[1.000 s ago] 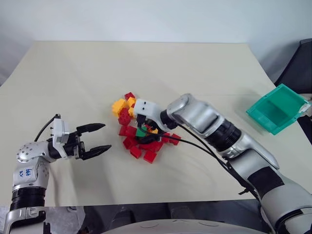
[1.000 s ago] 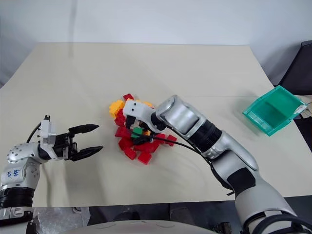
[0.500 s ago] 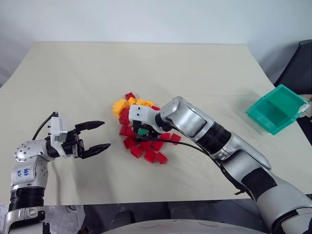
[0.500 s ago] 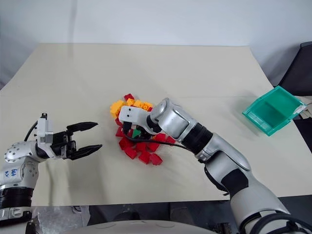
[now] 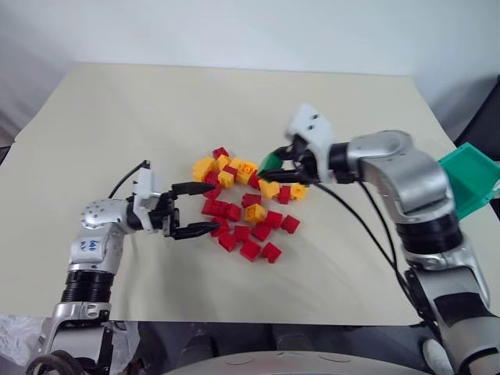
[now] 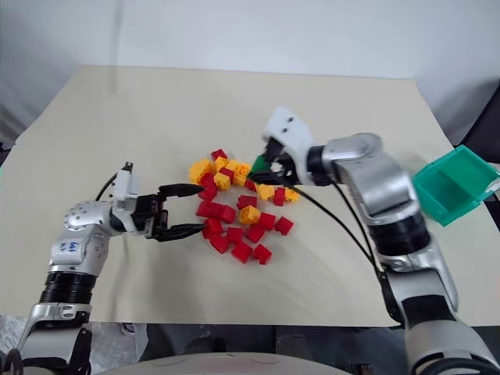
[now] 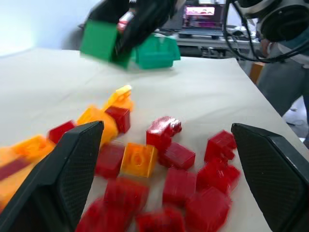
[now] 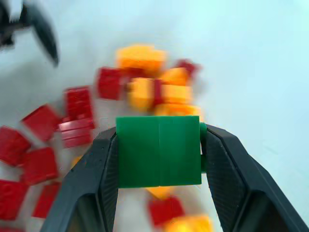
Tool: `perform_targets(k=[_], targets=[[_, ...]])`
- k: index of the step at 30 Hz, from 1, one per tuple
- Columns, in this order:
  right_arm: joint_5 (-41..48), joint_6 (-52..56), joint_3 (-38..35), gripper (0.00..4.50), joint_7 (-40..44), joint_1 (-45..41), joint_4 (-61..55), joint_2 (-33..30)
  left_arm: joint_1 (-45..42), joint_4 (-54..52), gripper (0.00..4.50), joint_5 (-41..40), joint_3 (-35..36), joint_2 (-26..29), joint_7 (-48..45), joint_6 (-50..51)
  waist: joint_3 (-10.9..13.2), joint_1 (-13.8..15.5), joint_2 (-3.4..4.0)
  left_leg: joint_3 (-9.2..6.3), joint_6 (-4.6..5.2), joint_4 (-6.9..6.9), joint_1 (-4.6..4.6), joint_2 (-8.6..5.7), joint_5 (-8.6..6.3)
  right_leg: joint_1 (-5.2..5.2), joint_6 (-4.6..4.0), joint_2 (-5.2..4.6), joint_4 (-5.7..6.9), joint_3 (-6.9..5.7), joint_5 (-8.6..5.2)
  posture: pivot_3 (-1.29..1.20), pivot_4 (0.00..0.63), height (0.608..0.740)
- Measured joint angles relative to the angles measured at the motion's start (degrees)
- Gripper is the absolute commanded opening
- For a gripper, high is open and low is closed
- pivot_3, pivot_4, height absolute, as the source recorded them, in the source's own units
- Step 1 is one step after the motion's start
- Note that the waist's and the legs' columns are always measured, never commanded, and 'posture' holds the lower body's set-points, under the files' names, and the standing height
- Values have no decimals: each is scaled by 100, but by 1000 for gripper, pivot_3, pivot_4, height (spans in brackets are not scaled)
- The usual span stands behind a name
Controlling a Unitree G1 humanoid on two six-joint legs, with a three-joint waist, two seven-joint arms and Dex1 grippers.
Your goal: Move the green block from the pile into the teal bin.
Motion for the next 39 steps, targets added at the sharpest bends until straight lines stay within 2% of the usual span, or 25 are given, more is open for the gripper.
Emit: perform_targets(k=[4, 6, 9, 12, 16, 18, 23, 24, 26, 31, 35, 39], targets=[[-42, 151, -1020, 2092, -605, 664, -364, -440, -311, 32, 4500, 239, -352, -456, 307, -9, 0, 80, 1, 9, 1, 3, 6, -1, 0, 0, 1, 7, -4, 13, 0, 0, 150, 740], [-484, 123, -1752, 2092, -1253, 1469, -401, -903, -677, 325, 4500, 494, -538, -871, 618, -110, 0, 169, 1, 5, 3, 8, 10, -8, 0, 9, 4, 12, -25, 18, 2, 0, 150, 740], [-1148, 71, -2632, 2092, -2117, 2369, -125, -1232, -1146, 957, 4500, 792, -711, -1325, 892, -379, 0, 263, 9, 7, 13, 9, 21, -24, 0, 42, 29, 11, -61, 38, 16, 0, 150, 740], [-1426, -304, -2851, 2092, -2590, 2562, 251, -1332, -1444, 1449, 4500, 950, -782, -1605, 952, -558, 0, 155, 14, 42, 32, 8, 56, -34, -10, 59, 47, 12, -67, 91, 27, 0, 150, 740], [-1539, -1100, -2834, 2092, -3150, 2158, 1350, -1326, -1811, 2004, 4500, 1108, -879, -1886, 988, -819, 4, 45, 14, 68, 50, -7, 102, -54, -3, 90, 69, 12, -83, 142, 40, 0, 150, 740], [-1531, -1550, -2765, 2833, -3280, 1907, 1956, -1326, -1906, 2205, 4500, 1136, -870, -1918, 986, -934, 4, 16, 14, 77, 61, -28, 118, -60, 3, 97, 77, 13, -88, 162, 44, 0, 150, 740], [-1522, -2284, -2523, 4337, -3401, 1520, 3045, -1326, -2004, 2521, 4500, 1218, -843, -1959, 1005, -1121, 5, -1, 17, 89, 64, -59, 123, -64, 6, 95, 84, 11, -102, 175, 49, 0, 150, 740], [-1522, -2391, -2474, 4480, -3456, 1399, 3271, -1326, -2009, 2542, 4500, 1229, -835, -1960, 1011, -1150, 6, -8, 18, 90, 64, -61, 122, -64, 6, 93, 84, 11, -103, 178, 49, 0, 150, 740], [-1521, -2488, -2440, 4480, -3556, 1185, 3486, -1326, -2014, 2546, 4500, 1234, -830, -1965, 1027, -1188, 13, -11, 29, 96, 63, -68, 121, -65, 6, 88, 85, 8, -108, 182, 49, 0, 150, 740], [-1375, -2561, -2227, 4480, -3311, 1105, 3157, -1326, -2012, 2509, 4500, 1227, -749, -1913, 1036, -1135, 19, -16, 39, 94, 64, -75, 120, -65, 6, 87, 86, 8, -116, 182, 49, 0, 150, 740], [-788, -2476, -2016, 4480, -2324, 1439, 1933, -1330, -1834, 2057, 4500, 1160, -579, -1596, 1105, -676, 21, -64, 43, 77, 64, -76, 120, -64, 5, 87, 87, 15, -111, 182, 50, 0, 150, 740], [-297, -2744, -1793, 4480, -1244, 2109, 1019, -1414, -1055, 850, 4500, 766, -256, -959, 1188, 199, 21, -80, 44, 62, 64, -80, 120, -58, 5, 86, 87, 15, -89, 180, 50, 0, 150, 740]])
